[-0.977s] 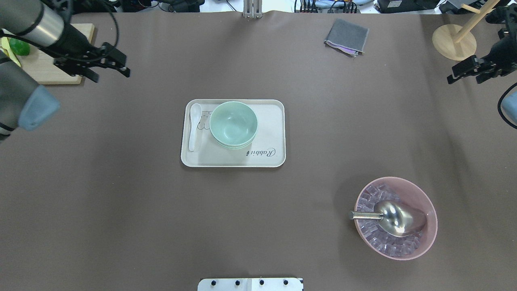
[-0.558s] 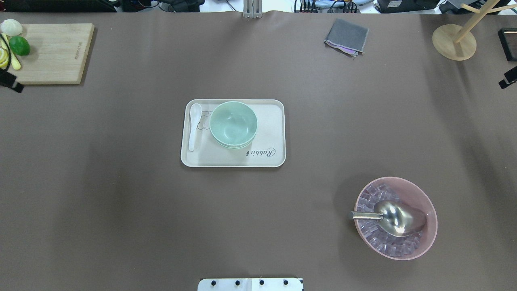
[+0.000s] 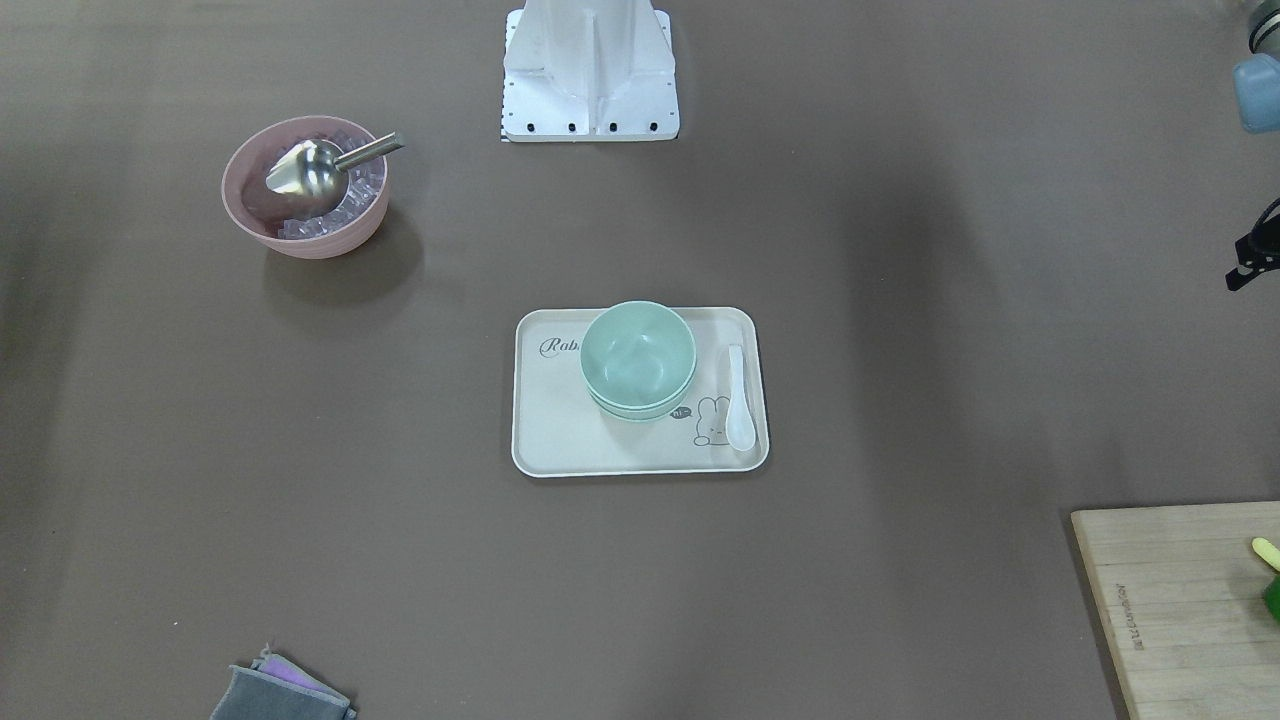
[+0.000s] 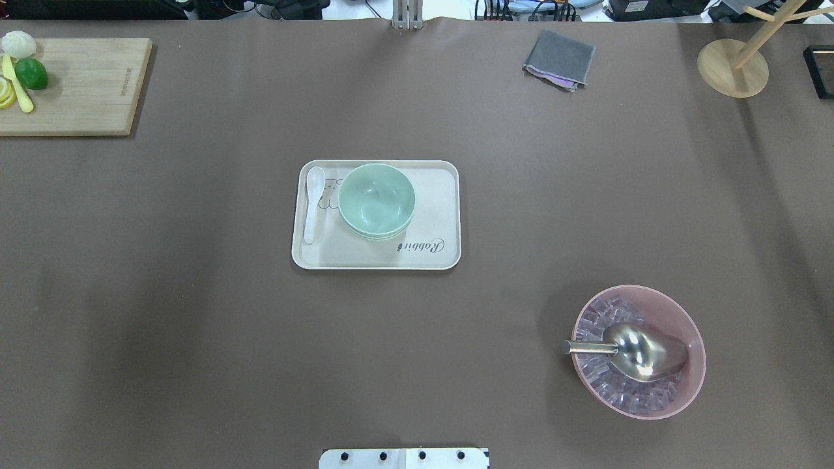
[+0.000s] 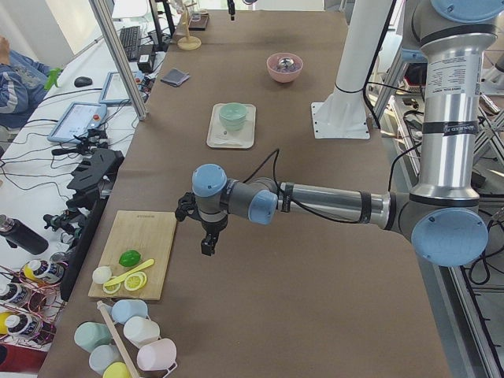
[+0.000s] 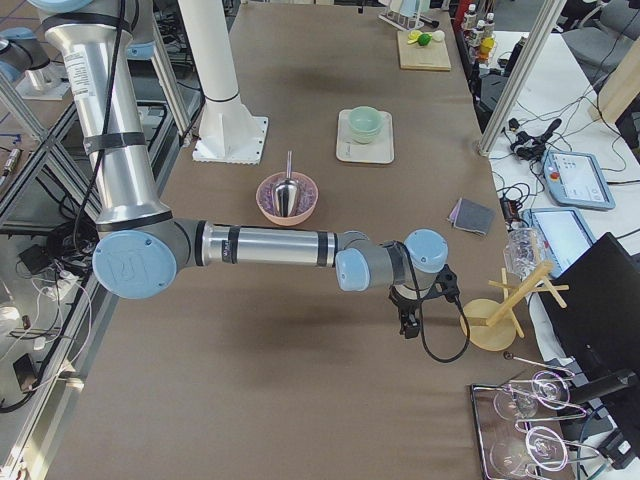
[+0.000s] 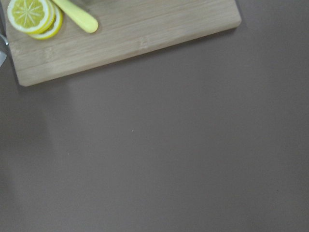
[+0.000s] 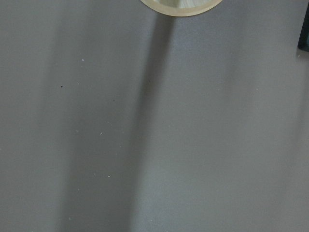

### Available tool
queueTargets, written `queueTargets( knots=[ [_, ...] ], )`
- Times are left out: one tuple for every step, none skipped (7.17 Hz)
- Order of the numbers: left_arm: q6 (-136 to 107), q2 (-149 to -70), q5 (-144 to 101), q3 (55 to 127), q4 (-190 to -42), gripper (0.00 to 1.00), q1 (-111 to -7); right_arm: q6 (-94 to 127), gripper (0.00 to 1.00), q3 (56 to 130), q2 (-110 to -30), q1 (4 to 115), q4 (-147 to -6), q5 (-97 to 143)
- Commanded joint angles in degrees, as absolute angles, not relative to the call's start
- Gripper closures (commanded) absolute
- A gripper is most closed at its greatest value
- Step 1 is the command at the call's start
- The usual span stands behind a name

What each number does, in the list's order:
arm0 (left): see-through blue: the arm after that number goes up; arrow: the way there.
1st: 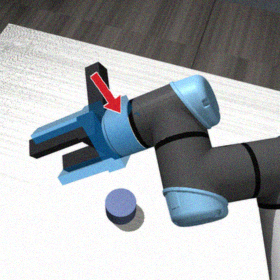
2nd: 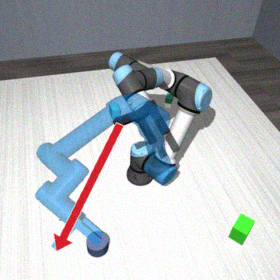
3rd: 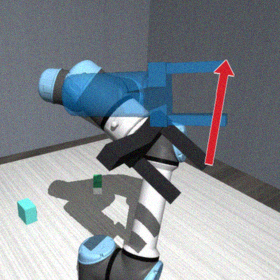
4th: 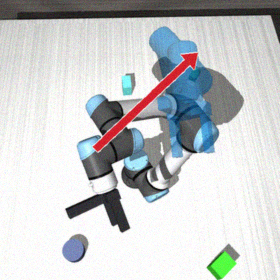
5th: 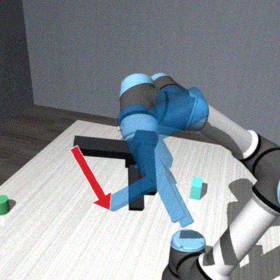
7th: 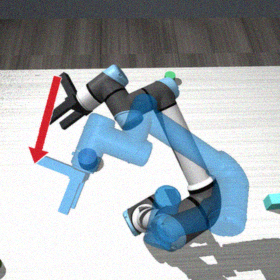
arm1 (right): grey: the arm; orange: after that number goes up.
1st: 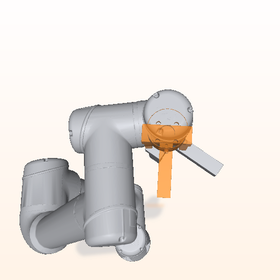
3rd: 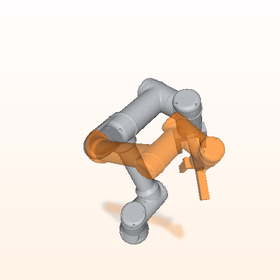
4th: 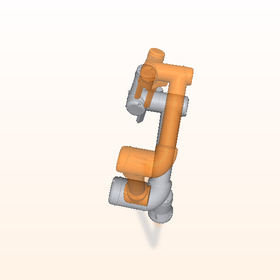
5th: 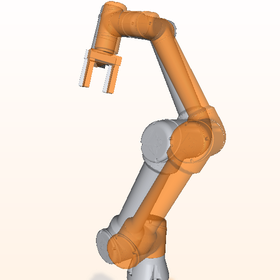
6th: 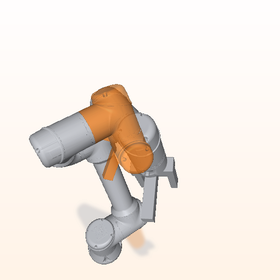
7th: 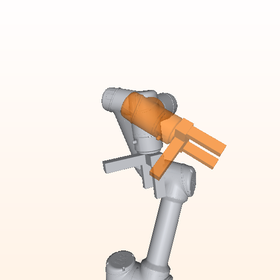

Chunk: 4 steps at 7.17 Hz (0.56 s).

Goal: Stack green bowls together

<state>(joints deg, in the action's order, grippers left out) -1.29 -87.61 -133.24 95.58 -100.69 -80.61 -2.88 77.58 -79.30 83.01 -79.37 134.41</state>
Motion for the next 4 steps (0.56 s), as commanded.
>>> queueTargets(
  knots=[
    [-1.14,-86.75,-133.68,94.75,-101.07,0.01,-80.95,-2.81,0.00,77.70,-79.45,83.06,-79.19,134.30],
    [-1.75,-87.79,-134.12,95.36,-100.20,0.01,-82.51,-2.64,0.00,77.70,-79.11,83.06,-79.54,134.21],
    [-1.58,-92.76,-139.86,94.23,-90.89,0.01,-86.36,-2.55,0.00,77.26,-79.10,82.97,-79.54,133.95],
    [-0.10,-94.12,-140.53,95.52,-85.22,0.01,-86.66,-2.64,0.00,77.26,-79.45,82.97,-79.54,134.29]
  ],
)
